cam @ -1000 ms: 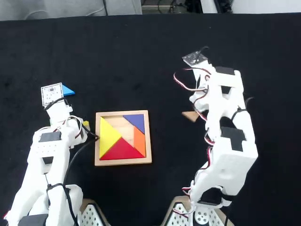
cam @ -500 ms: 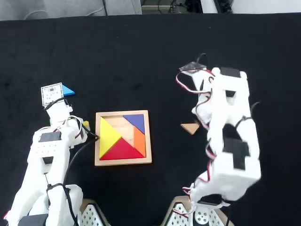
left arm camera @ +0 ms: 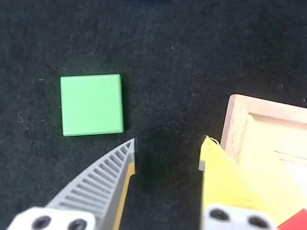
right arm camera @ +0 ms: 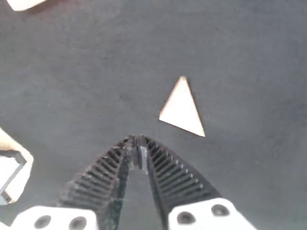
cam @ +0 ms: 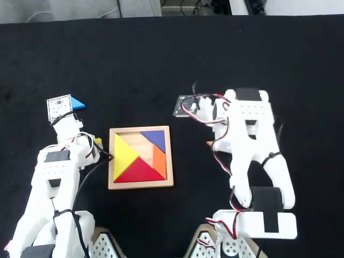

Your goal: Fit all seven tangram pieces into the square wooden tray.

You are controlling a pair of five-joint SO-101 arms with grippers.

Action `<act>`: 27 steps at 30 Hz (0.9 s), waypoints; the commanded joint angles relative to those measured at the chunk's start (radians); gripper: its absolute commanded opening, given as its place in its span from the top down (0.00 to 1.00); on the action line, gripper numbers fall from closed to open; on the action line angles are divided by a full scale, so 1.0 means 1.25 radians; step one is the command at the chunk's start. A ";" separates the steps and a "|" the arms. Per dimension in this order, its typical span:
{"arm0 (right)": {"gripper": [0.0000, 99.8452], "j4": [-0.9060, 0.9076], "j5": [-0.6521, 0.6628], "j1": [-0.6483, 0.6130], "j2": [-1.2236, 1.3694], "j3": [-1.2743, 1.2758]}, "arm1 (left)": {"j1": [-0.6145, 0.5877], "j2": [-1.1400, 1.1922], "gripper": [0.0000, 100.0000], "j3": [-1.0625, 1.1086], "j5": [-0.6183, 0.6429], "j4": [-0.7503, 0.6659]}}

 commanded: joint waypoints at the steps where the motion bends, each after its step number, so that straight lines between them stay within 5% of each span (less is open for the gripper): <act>1: 0.99 0.004 0.010 -0.021 -0.041 -0.002 | 0.012 -0.021 0.78 -0.006 0.006 -0.017; 22: 0.98 0.016 0.001 -0.018 -0.046 -0.025 | 0.012 -0.021 0.78 -0.004 0.006 -0.017; 27: 0.85 0.043 0.001 -0.001 -0.046 -0.023 | 0.012 -0.021 0.78 -0.004 0.006 -0.017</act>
